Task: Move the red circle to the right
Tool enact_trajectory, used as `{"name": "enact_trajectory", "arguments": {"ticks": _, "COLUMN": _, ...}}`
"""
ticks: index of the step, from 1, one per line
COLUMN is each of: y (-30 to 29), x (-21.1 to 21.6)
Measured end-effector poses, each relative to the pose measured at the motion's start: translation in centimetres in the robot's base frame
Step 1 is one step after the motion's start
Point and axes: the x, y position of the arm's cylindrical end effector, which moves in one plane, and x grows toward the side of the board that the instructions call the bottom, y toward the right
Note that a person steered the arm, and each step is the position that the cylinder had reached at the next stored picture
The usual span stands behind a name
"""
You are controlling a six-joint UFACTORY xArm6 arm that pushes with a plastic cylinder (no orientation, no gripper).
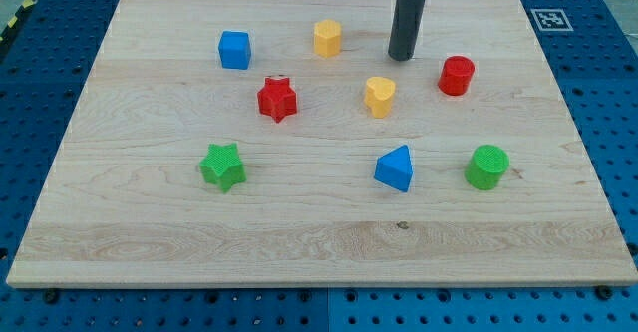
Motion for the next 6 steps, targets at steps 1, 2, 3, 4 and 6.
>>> {"name": "enact_trajectory", "arguments": {"ticks": 1, "y": 0.0, "x": 2.8}}
{"name": "enact_trajectory", "arguments": {"ticks": 2, "y": 0.1, "x": 2.9}}
{"name": "enact_trajectory", "arguments": {"ticks": 3, "y": 3.1, "x": 3.0}}
{"name": "enact_trajectory", "arguments": {"ticks": 4, "y": 5.3, "x": 3.1}}
{"name": "enact_trajectory", "arguments": {"ticks": 6, "y": -1.5, "x": 3.4}}
